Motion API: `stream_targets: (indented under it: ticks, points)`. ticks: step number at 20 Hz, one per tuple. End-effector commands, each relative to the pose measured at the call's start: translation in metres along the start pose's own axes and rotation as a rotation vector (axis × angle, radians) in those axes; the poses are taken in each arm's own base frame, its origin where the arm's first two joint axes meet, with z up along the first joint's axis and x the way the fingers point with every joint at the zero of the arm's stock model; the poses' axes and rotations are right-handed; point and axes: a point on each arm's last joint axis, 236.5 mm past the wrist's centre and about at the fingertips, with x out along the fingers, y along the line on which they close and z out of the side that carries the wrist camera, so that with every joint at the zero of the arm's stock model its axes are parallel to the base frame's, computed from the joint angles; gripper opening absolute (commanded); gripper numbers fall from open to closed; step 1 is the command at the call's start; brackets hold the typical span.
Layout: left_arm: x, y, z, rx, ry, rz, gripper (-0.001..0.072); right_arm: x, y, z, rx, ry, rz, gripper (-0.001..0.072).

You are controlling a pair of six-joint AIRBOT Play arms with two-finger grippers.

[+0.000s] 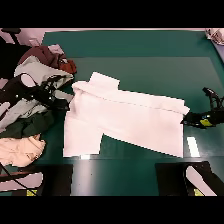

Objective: Fold the shirts.

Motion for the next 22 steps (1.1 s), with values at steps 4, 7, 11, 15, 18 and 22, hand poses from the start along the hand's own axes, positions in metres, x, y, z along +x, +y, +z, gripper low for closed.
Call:
stream_targets:
  ticks: [4, 7, 11, 15, 18, 22]
  points:
    - [0.015, 0.011, 0.013, -0.003, -0.060, -0.129, 0.0560, -0.023, 0.009, 0.001, -0.006, -0.097, -0.008, 0.0451]
    - [0.030, 0.007, 0.006, 0.004, -0.012, -0.179, 0.0560, -0.030, 0.010, -0.002, -0.002, -0.113, -0.018, 0.0505]
    - [0.035, 0.006, 0.005, 0.025, -0.006, -0.192, 0.0399, -0.021, 0.010, -0.015, 0.012, -0.027, 0.000, 0.0570]
    - [0.039, -0.007, 0.006, 0.035, -0.006, -0.249, 0.0241, -0.019, 0.005, -0.018, 0.015, -0.006, -0.020, 0.0574]
    - [0.040, -0.015, 0.009, 0.057, -0.012, -0.264, 0.0055, -0.020, -0.010, -0.022, 0.029, 0.009, -0.081, 0.0576]
    - [0.022, -0.034, 0.027, 0.037, -0.085, -0.328, 0.0027, -0.020, -0.030, -0.034, 0.056, 0.073, -0.161, 0.0645]
